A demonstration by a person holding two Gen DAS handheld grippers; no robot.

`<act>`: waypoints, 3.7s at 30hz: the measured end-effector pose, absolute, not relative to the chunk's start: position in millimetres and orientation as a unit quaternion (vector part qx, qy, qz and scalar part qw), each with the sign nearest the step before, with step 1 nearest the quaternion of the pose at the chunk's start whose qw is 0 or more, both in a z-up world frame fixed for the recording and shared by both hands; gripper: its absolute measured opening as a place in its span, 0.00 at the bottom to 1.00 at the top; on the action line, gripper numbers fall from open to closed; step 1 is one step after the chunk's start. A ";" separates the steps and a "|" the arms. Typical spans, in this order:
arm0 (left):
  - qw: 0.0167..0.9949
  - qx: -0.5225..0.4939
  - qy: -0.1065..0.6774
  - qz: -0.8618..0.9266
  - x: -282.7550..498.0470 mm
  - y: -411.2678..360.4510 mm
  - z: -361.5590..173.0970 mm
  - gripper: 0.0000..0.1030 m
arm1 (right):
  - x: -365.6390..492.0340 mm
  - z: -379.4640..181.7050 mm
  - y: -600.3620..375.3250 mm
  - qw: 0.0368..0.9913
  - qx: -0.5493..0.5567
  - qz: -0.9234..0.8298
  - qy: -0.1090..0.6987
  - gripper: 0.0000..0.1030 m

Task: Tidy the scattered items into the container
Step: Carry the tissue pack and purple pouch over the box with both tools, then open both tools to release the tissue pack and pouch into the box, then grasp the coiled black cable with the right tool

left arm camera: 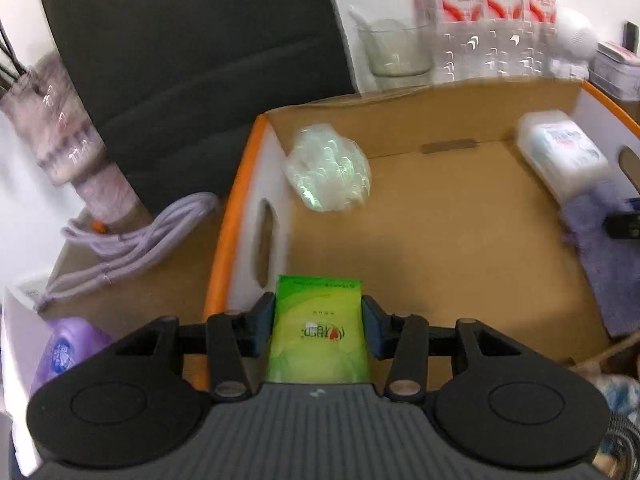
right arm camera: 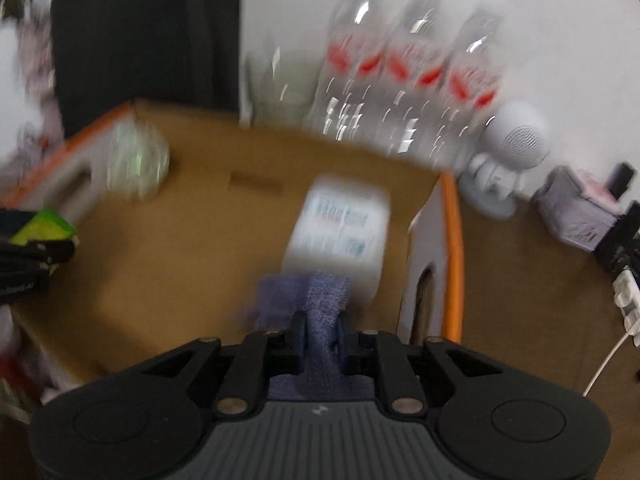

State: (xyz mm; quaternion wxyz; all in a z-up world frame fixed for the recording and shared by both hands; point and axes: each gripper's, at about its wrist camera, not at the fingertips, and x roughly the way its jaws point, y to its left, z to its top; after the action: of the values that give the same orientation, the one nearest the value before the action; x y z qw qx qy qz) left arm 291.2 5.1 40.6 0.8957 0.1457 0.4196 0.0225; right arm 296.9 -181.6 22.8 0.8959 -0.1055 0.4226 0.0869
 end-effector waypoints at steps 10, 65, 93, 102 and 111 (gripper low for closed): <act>0.895 0.109 0.432 -0.012 268.1 13.2 56.8 0.64 | 301.0 23.7 -180.4 0.873 -0.128 0.090 0.461 0.28; 0.983 0.040 0.174 0.036 -137.6 14.0 37.8 1.00 | -127.0 31.9 -188.8 0.972 -0.002 0.146 0.183 1.00; 0.959 0.091 0.247 -0.103 114.0 23.0 31.5 0.41 | 43.1 33.1 -177.3 0.943 0.023 0.184 0.276 0.66; 0.958 0.024 0.243 -0.149 106.8 47.6 32.5 0.14 | 100.4 21.5 -155.5 0.938 -0.013 0.159 0.308 0.28; 0.974 0.091 0.171 -0.119 58.3 47.8 52.1 0.01 | 79.4 33.6 -146.0 0.941 -0.021 0.170 0.293 0.14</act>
State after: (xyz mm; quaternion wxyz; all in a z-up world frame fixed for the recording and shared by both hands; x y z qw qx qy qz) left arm 58.3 47.8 52.1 0.9738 0.0912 0.1711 -0.1187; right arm 79.4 -146.0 33.6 0.9407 -0.0210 0.2928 0.1701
